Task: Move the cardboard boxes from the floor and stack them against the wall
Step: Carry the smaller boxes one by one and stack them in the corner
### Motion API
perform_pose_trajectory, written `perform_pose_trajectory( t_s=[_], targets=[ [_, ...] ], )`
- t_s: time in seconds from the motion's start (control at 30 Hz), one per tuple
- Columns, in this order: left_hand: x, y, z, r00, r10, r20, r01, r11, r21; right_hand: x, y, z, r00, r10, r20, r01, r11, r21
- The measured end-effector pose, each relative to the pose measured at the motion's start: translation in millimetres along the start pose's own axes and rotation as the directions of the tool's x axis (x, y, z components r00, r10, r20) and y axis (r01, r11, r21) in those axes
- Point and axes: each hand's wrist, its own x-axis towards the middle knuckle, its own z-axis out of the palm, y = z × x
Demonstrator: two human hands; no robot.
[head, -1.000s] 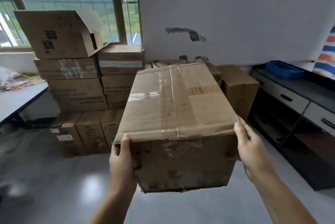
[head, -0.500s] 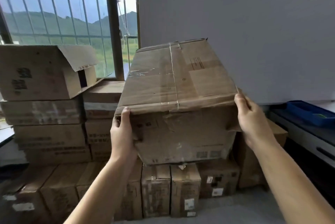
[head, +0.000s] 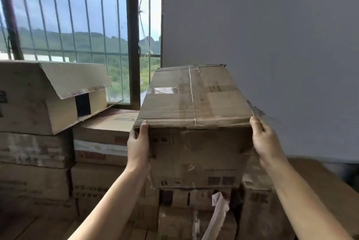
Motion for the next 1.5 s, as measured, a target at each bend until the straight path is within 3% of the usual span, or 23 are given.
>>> perform_pose_trajectory(
  t_s=[0.37,0.47,0.8,1.07,1.23,1.37,1.5],
  targets=[
    [171.4,-84.5,43.8,0.978,-0.138,-0.159,0.186,0.92,0.346,139.3,124.5,121.8,0.929,0.294,0.225,-0.327,0.937,0.125],
    [200.6,-106.2,42.2,0.972,-0.162,-0.17,0.213,0.914,0.344,149.8,145.4,146.6,0.902,0.351,0.25,-0.383,0.919,0.094],
    [285.2,-137.2,39.6,0.988,-0.148,-0.031,0.15,0.933,0.328,194.4,158.8,205.4,0.913,0.364,0.184,-0.378,0.924,0.048],
    [277.9,-132.6,31.2,0.987,-0.158,0.027,0.142,0.943,0.301,187.3,155.5,197.9,0.906,0.345,0.245,-0.383,0.915,0.129],
    [222.5,-100.9,9.3,0.983,-0.175,0.059,0.154,0.954,0.257,135.4,148.5,154.7,0.935,0.165,0.313,-0.188,0.981,0.046],
    [158.1,-91.3,-30.1,0.945,-0.234,0.229,0.148,0.93,0.338,69.9,157.7,121.0,0.868,0.095,0.487,-0.155,0.984,0.085],
    [93.5,-104.6,-66.3,0.866,-0.367,0.339,0.148,0.836,0.528,-0.8,186.1,93.2,0.761,0.2,0.616,-0.302,0.951,0.065]
  ],
)
